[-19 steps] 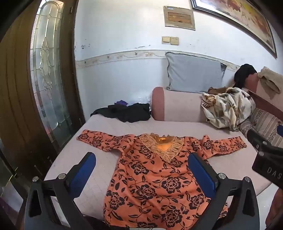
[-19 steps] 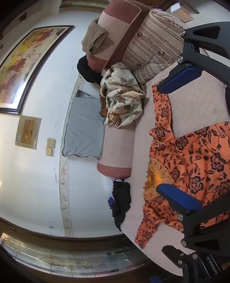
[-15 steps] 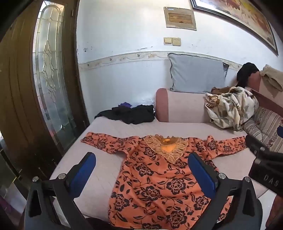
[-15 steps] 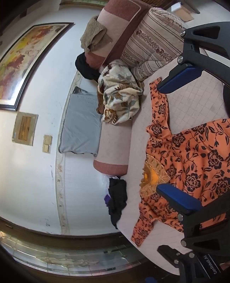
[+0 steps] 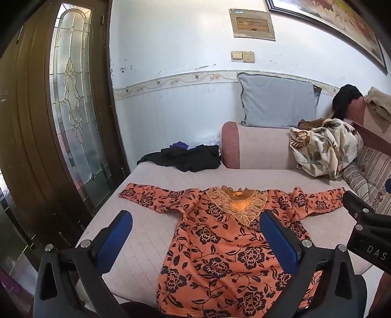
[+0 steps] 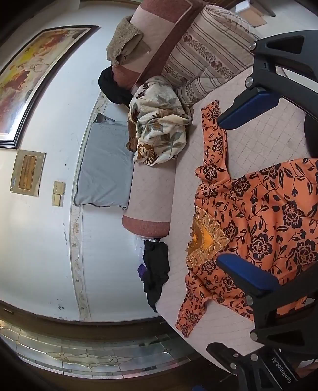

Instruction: Fold small clothes

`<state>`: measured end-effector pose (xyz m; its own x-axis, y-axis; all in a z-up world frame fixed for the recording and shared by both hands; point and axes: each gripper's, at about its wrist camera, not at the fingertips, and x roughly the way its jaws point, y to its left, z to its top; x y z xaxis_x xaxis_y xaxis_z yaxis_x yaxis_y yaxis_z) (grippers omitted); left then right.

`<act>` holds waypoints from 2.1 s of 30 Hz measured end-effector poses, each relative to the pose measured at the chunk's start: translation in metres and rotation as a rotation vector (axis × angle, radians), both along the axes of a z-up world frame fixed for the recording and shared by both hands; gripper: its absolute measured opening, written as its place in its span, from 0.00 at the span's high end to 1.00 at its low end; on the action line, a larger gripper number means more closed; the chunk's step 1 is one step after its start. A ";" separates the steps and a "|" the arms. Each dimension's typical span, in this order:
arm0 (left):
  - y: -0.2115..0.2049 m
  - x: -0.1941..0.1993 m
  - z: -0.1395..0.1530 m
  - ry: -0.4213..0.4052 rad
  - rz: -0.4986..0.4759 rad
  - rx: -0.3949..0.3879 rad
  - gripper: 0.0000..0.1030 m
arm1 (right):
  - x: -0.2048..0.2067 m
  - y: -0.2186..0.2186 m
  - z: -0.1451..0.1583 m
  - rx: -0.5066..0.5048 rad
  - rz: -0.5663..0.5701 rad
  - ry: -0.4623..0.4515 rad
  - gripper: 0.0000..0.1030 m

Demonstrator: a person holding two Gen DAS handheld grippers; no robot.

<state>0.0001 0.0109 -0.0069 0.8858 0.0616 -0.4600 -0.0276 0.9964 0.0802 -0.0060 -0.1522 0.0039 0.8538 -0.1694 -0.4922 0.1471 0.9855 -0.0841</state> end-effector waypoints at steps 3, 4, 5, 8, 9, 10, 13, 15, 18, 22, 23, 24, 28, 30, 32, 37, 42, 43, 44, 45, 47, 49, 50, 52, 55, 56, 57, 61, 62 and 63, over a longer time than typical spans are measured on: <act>0.001 0.000 -0.001 0.000 0.002 0.000 0.00 | 0.000 0.000 0.001 0.001 -0.003 -0.001 0.00; 0.001 0.000 0.000 0.001 0.002 0.000 0.00 | 0.000 0.001 0.001 0.001 -0.004 0.000 0.00; 0.002 0.000 0.000 0.000 0.003 -0.001 0.00 | 0.000 0.000 0.001 0.002 -0.003 0.000 0.00; 0.003 0.000 0.001 0.000 0.003 -0.002 0.00 | 0.000 0.000 0.001 0.005 -0.005 -0.001 0.00; 0.003 0.000 0.001 0.000 0.004 -0.002 0.00 | 0.000 -0.001 0.000 0.006 -0.005 0.000 0.00; 0.003 0.000 0.001 0.000 0.004 -0.002 0.00 | -0.001 -0.002 0.000 0.008 -0.005 -0.001 0.00; 0.004 0.000 0.002 0.001 0.008 0.002 0.00 | -0.001 -0.002 -0.002 0.012 -0.006 -0.002 0.00; 0.004 0.001 0.001 0.003 0.012 0.004 0.00 | -0.002 -0.003 -0.002 0.015 -0.008 -0.005 0.00; 0.004 0.001 0.000 0.003 0.018 0.007 0.00 | -0.002 -0.004 -0.002 0.028 -0.013 -0.011 0.00; 0.004 0.002 -0.002 0.005 0.023 0.010 0.00 | -0.004 -0.009 -0.004 0.044 -0.015 -0.019 0.00; 0.003 0.003 -0.003 0.007 0.027 0.012 0.00 | -0.004 -0.009 -0.004 0.044 -0.013 -0.017 0.00; 0.004 0.004 -0.004 0.011 0.028 0.011 0.00 | -0.004 -0.010 -0.005 0.047 -0.012 -0.016 0.00; 0.004 0.010 -0.011 0.026 0.031 0.012 0.00 | -0.003 -0.012 -0.009 0.051 -0.014 -0.015 0.00; 0.004 0.014 -0.015 0.040 0.030 0.011 0.00 | 0.000 -0.013 -0.012 0.051 -0.016 -0.008 0.00; 0.004 0.019 -0.021 0.054 0.032 0.011 0.00 | 0.003 -0.014 -0.016 0.057 -0.017 0.001 0.00; 0.004 0.030 -0.029 0.079 0.037 0.012 0.00 | 0.014 -0.015 -0.026 0.068 -0.020 0.023 0.00; 0.005 0.033 -0.031 0.083 0.047 0.009 0.00 | 0.021 -0.014 -0.033 0.071 -0.010 0.040 0.00; 0.005 0.034 -0.032 0.084 0.050 0.010 0.00 | 0.021 -0.013 -0.034 0.069 -0.007 0.041 0.00; 0.005 0.034 -0.032 0.086 0.051 0.010 0.00 | 0.021 -0.012 -0.035 0.068 -0.005 0.042 0.00; 0.006 0.034 -0.032 0.088 0.052 0.009 0.00 | 0.021 -0.012 -0.036 0.067 -0.003 0.043 0.00; 0.005 0.032 -0.032 0.091 0.053 0.009 0.00 | 0.020 -0.011 -0.037 0.067 -0.001 0.046 0.00; 0.005 0.030 -0.031 0.088 0.052 0.012 0.00 | 0.019 -0.012 -0.036 0.069 -0.004 0.044 0.00; 0.005 0.028 -0.030 0.086 0.054 0.015 0.00 | 0.018 -0.012 -0.036 0.071 -0.004 0.042 0.00; 0.007 0.026 -0.029 0.085 0.055 0.018 0.00 | 0.017 -0.012 -0.034 0.072 -0.004 0.037 0.00; 0.011 0.020 -0.026 0.076 0.062 0.014 0.00 | 0.014 -0.011 -0.031 0.073 0.000 0.035 0.00; 0.014 0.018 -0.024 0.071 0.065 0.012 0.00 | 0.013 -0.010 -0.030 0.075 0.003 0.034 0.00; 0.015 0.016 -0.023 0.067 0.068 0.011 0.00 | 0.010 -0.009 -0.029 0.074 0.006 0.031 0.00; 0.023 0.007 -0.015 0.040 0.083 0.000 0.00 | 0.002 -0.003 -0.022 0.063 0.013 0.011 0.00; 0.024 0.006 -0.014 0.035 0.082 -0.004 0.00 | 0.000 -0.002 -0.020 0.062 0.013 0.008 0.00; 0.026 0.005 -0.013 0.031 0.081 -0.006 0.00 | -0.002 -0.001 -0.018 0.062 0.013 0.003 0.00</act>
